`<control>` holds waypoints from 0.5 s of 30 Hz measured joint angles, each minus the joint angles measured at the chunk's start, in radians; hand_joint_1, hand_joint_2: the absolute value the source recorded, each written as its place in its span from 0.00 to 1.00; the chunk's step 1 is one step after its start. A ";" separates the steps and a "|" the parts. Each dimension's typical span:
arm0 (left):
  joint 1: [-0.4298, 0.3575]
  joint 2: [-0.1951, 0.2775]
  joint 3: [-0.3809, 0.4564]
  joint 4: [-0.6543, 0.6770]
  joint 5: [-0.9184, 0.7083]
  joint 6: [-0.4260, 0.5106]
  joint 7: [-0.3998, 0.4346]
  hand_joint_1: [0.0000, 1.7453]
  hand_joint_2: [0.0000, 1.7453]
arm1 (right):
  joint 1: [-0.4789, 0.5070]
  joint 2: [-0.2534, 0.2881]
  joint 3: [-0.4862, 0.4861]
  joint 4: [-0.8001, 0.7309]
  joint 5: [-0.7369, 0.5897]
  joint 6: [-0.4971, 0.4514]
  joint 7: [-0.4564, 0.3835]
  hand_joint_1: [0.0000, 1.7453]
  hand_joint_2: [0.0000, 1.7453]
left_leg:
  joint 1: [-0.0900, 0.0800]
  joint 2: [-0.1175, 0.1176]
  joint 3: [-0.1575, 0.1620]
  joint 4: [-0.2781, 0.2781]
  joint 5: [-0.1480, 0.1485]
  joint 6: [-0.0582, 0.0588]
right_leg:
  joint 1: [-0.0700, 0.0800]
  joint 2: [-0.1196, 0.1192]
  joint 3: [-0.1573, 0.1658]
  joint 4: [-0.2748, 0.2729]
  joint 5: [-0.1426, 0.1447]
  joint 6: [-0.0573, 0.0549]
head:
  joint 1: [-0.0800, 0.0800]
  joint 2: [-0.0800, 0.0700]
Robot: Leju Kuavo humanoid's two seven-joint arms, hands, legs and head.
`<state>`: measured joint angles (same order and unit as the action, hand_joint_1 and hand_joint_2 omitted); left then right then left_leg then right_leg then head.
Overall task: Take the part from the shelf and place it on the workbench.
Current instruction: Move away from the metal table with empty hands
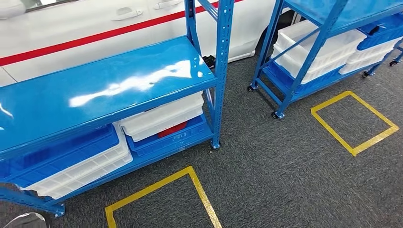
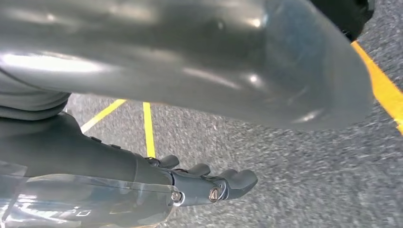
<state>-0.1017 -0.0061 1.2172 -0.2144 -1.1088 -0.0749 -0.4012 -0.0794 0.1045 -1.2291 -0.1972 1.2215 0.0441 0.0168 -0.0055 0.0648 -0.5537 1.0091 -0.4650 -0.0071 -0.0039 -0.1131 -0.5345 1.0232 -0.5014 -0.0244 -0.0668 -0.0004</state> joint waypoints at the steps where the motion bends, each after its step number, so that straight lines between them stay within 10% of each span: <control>1: 0.002 0.001 0.000 0.000 0.000 0.000 0.000 0.00 0.00 | -0.002 0.000 0.000 0.000 0.000 0.000 0.000 0.00 0.00 | -0.002 -0.010 -0.001 -0.002 0.002 0.005 | 0.000 -0.009 0.003 -0.002 -0.001 0.006 | 0.000 0.000; 4: 0.008 0.002 0.000 0.000 0.002 0.000 -0.001 0.00 0.00 | -0.005 0.000 0.000 0.000 0.000 0.001 0.000 0.00 0.00 | 0.008 -0.043 0.015 -0.026 0.016 0.020 | -0.001 0.017 0.005 0.021 -0.024 0.022 | 0.000 0.000; 8: 0.005 0.001 0.000 0.000 0.003 0.000 -0.003 0.00 0.00 | 0.001 0.000 0.000 0.000 0.002 0.003 -0.002 0.00 0.00 | 0.014 -0.090 0.019 -0.034 0.023 0.026 | -0.006 0.108 -0.112 0.252 -0.127 0.030 | 0.000 0.000; 10: 0.007 0.000 0.000 0.000 0.003 0.000 -0.003 0.00 0.00 | 0.003 -0.001 0.000 0.000 0.002 0.003 -0.002 0.00 0.00 | 0.014 -0.119 0.020 -0.029 0.021 0.024 | -0.008 0.112 -0.128 0.258 -0.094 0.031 | 0.000 0.000; 13: 0.006 -0.002 0.000 0.000 0.003 0.000 -0.003 0.00 0.00 | 0.006 -0.003 0.000 0.000 0.002 0.003 -0.002 0.00 0.00 | 0.015 -0.161 0.017 -0.013 0.010 0.013 | -0.015 0.157 -0.057 0.067 0.018 0.029 | 0.000 0.000; 15: 0.003 -0.002 0.000 0.000 0.003 0.000 -0.003 0.00 0.00 | 0.005 -0.004 0.000 0.000 0.001 0.003 -0.002 0.00 0.00 | 0.015 -0.182 0.009 -0.005 0.005 0.002 | -0.016 0.182 -0.036 0.011 0.033 0.024 | 0.000 0.000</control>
<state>-0.0987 -0.0086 1.2173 -0.2144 -1.1062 -0.0751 -0.4043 -0.0742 0.1002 -1.2291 -0.1971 1.2221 0.0469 0.0153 0.0091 -0.1169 -0.5444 1.0044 -0.4600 -0.0054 -0.0196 0.0690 -0.5703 1.0342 -0.4685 -0.0003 -0.0668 -0.0004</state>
